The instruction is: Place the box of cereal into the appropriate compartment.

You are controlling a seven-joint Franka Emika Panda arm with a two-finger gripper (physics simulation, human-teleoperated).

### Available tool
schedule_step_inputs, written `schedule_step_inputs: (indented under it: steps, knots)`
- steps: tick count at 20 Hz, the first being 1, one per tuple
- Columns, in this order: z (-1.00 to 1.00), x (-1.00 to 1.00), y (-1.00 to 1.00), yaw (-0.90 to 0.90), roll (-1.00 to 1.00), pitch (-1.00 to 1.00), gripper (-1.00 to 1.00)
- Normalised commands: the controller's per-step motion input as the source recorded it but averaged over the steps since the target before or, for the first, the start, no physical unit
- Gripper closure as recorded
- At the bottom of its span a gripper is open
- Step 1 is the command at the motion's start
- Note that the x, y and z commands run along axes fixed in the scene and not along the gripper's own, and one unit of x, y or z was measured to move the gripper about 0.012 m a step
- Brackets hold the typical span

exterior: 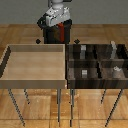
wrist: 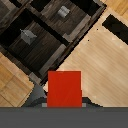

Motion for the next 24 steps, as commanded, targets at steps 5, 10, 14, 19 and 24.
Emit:
schedule_step_inputs:
  steps: [5,10,14,19,24]
  knots:
    - [0.00,0.00,1.00,0.00,0.00,0.00,1.00]
    - [0.00,0.00,1.00,0.00,0.00,0.00,1.00]
    - [0.00,0.00,1.00,0.00,0.00,0.00,1.00]
    - [0.00,0.00,1.00,0.00,0.00,0.00,1.00]
    - [0.00,0.00,1.00,0.00,0.00,0.00,1.00]
